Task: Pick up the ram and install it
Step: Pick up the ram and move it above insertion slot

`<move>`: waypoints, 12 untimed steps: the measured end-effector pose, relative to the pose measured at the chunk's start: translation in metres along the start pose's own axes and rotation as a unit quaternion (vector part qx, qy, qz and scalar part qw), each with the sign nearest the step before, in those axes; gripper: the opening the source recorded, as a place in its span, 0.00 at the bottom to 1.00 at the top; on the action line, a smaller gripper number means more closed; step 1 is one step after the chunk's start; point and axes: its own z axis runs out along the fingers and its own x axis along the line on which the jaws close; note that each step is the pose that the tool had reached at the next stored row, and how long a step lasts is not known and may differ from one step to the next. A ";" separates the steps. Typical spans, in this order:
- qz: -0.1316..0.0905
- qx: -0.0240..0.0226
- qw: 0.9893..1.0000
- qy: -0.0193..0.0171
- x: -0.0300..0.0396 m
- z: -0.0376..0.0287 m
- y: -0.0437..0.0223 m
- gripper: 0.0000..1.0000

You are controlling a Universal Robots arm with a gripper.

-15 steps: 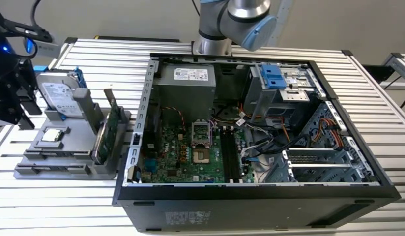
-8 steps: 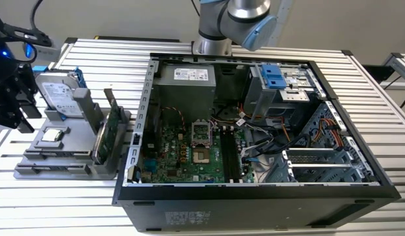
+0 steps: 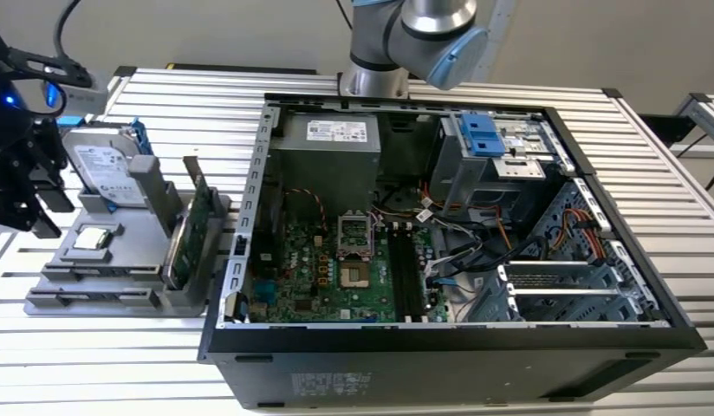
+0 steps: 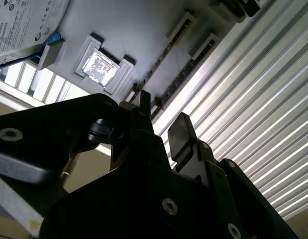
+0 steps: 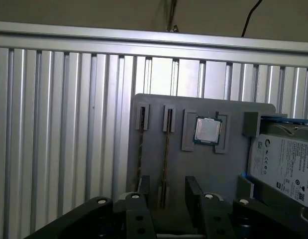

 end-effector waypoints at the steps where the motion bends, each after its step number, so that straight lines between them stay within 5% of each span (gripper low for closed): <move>1: 0.000 0.000 1.000 0.000 0.0001 0.0003 0.0000 1.00; 12: 0.000 0.000 1.000 0.000 0.0038 0.0091 -0.0001 1.00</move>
